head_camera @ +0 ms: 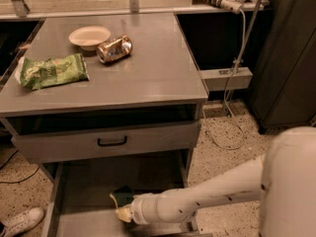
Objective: Pick sponge from middle drawer and place on counter
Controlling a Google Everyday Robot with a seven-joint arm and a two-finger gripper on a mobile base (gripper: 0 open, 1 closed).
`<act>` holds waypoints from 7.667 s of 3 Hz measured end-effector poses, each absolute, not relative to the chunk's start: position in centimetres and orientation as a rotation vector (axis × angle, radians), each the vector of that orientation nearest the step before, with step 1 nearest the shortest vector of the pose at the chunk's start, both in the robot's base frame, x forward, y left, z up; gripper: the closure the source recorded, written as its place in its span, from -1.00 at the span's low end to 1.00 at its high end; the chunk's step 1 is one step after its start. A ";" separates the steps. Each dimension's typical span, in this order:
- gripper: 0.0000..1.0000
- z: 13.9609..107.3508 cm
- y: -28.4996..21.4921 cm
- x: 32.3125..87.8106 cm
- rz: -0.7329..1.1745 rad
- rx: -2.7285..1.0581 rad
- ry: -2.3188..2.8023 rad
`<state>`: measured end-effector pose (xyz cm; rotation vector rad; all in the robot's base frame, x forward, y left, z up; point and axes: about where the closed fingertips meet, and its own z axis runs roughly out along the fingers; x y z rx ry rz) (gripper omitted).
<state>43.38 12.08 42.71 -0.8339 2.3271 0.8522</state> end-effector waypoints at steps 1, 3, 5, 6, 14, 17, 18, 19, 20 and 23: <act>1.00 46.4 11.3 42.9 0.924 -0.848 2.244; 1.00 49.6 6.8 42.8 0.908 -0.798 2.234; 1.00 54.9 3.0 43.3 0.832 -0.759 2.297; 1.00 59.5 0.0 43.6 0.736 -0.749 2.315; 1.00 80.4 -5.3 45.2 0.392 -0.767 2.183; 1.00 88.5 -7.6 52.3 0.272 -0.759 2.125; 1.00 89.1 -7.4 52.6 0.265 -0.764 2.115; 1.00 89.3 -6.9 53.5 0.273 -0.775 2.129; 1.00 91.0 -5.3 55.8 0.295 -0.799 2.114; 1.00 91.3 2.3 61.2 0.333 -1.012 2.100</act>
Offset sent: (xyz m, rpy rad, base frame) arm 0.0024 -0.0888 0.1171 0.0878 -0.1056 -0.0255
